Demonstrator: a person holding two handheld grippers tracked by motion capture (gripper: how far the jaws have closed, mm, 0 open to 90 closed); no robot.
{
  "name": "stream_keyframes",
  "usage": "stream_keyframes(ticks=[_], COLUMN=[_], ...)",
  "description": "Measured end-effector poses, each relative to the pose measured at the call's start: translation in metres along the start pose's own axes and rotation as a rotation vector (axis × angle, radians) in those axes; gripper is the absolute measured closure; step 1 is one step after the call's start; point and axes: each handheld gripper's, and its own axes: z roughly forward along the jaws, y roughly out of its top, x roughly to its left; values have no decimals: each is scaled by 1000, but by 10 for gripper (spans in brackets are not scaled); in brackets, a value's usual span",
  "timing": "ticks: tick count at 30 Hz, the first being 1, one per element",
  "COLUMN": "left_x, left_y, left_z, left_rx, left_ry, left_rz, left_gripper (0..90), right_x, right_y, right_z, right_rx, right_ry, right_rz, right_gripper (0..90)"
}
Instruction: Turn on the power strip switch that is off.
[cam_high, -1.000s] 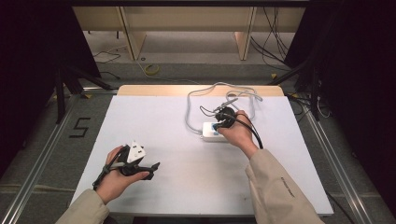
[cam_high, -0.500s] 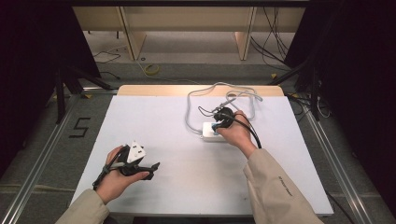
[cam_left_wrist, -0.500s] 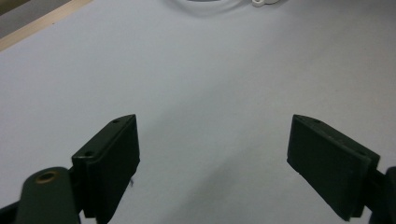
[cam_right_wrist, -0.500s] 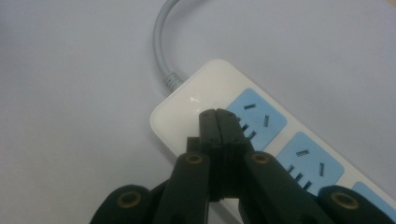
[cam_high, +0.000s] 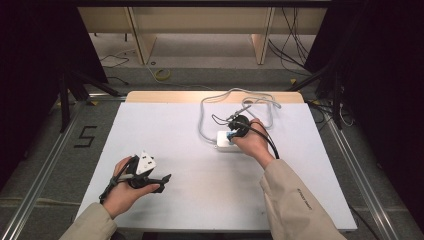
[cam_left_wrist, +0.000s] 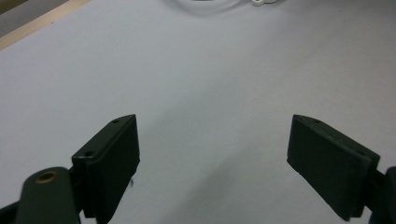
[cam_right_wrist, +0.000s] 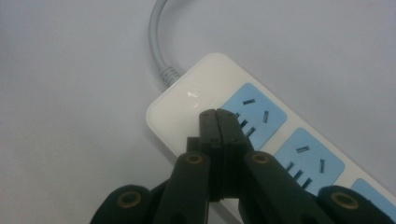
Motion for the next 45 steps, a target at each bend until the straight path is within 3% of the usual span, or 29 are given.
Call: stream_keyframes(ticks=[45], left_x=[-1], left_y=[0], left_z=[0], left_rx=[4], left_ry=[-1], left_rz=[8], left_gripper=[167], right_x=[4], right_y=[6], right_z=[7], right_rx=[87], right_ry=[-41], right_rz=[-9], right_gripper=[900])
